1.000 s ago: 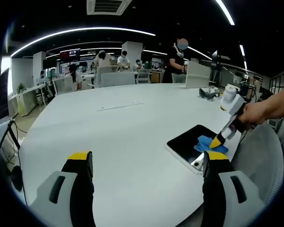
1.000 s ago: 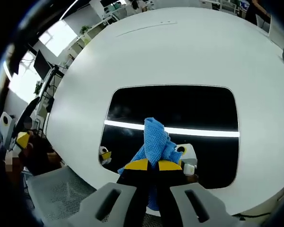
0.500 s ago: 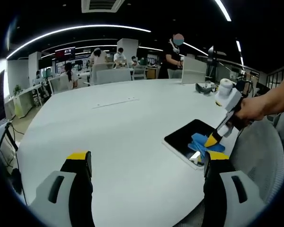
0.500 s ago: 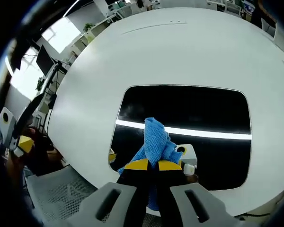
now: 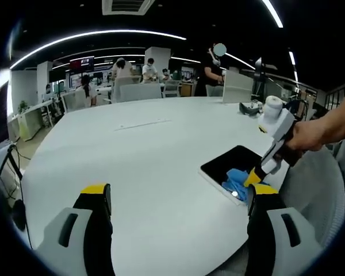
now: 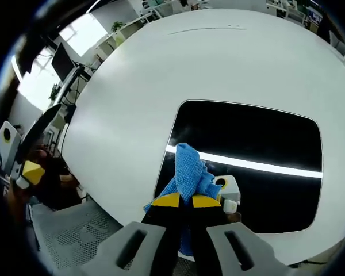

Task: Wipe the mirror surface with the cleaning cloth until all visible marks leave the cleaned area.

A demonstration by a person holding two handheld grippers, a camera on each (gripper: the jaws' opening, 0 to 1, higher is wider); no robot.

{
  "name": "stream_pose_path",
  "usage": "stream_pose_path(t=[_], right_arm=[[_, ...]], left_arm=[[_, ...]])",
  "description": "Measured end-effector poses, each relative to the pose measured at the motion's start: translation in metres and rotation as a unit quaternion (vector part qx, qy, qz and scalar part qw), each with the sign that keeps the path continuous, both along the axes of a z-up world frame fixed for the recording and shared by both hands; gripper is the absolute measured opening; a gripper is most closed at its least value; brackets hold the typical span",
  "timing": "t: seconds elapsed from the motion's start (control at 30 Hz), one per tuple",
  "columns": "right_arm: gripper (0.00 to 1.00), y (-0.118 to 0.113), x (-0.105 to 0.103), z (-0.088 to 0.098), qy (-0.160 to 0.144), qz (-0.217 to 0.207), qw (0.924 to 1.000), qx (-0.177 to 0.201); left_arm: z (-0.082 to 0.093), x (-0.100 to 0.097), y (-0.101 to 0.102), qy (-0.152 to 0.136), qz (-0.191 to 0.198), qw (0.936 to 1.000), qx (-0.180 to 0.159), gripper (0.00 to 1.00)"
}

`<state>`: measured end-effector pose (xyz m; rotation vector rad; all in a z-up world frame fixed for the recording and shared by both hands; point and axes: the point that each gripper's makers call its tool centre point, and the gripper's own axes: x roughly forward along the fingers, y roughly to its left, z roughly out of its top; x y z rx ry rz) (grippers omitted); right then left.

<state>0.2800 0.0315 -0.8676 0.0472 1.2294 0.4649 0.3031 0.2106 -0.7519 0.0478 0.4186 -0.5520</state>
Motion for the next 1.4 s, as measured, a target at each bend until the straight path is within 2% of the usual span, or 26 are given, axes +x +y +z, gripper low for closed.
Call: stream_pose_path(t=[0.63,1.4], right_arm=[[0.0,0.006,-0.001,0.001,0.001,0.006,1.0,0.007],[0.0,0.007,0.022,0.0,-0.008,0.011,0.9999,0.004]], left_arm=[[0.0,-0.001,0.005,-0.002,0.012,0.9999,-0.004,0.99],[-0.002,0.001,0.003,0.001,0.013,0.9999,-0.003,0.99]])
